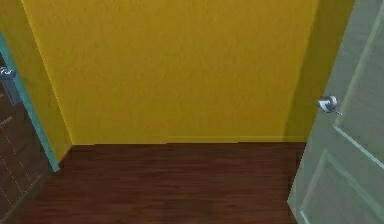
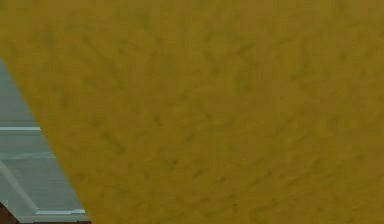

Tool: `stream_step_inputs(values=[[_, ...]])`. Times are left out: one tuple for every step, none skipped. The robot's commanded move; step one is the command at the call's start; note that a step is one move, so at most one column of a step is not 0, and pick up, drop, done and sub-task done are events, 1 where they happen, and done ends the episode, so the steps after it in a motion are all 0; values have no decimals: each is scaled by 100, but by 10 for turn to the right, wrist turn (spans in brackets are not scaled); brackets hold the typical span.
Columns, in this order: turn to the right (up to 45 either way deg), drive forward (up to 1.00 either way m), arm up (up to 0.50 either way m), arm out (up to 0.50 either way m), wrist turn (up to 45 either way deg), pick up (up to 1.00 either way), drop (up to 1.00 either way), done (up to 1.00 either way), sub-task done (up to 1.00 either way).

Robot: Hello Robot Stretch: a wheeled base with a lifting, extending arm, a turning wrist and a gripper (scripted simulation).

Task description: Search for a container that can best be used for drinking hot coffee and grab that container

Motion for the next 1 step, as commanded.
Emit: stream_step_inputs(values=[[60,0,0,0,0,0,0,0,0]])
